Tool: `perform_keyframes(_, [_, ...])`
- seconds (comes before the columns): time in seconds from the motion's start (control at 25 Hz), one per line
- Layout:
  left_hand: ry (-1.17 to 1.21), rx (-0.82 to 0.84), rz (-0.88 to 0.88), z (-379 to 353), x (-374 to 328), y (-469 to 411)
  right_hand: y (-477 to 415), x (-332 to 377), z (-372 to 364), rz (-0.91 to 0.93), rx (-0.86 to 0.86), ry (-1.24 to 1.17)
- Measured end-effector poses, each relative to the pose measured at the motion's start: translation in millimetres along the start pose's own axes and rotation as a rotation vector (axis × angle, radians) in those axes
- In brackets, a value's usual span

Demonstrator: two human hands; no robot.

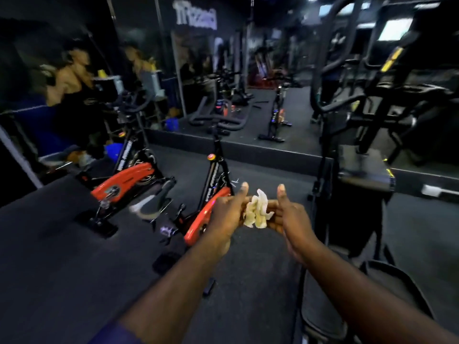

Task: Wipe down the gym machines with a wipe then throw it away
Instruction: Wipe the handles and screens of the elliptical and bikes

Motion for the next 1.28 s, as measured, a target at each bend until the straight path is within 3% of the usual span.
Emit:
perform_keyframes(0.16, [-0.057, 0.336, 0.037, -50, -27, -92, -78, 10, 37, 0.152, -0.109, 0.135])
perform_keyframes(0.4, [-0.167, 0.493, -0.024, -103, -68, -217, -194, 34, 97, 0.164, -0.258, 0.184])
perform_keyframes(0.6, [-0.134, 0.498, -0.078, -151, -105, -304, -274, 59, 142, 0.139, -0.391, 0.064])
perform_keyframes(0.76, [-0.07, 0.491, -0.173, -182, -149, -385, -330, 112, 166, 0.226, -0.466, -0.023])
perform_keyframes(1.28, [-0.055, 0.632, -0.452, -317, -286, -642, -537, 224, 244, 0.396, -0.676, 0.017])
Point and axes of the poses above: each hand's wrist, its own y-axis away from the middle knuckle, its own z-axis out of the back of the hand, x = y × z, the point moved 3 cm from there along -y, towards the middle knuckle, and after that the axes turned 8 degrees about -y, right-handed, at the moved point
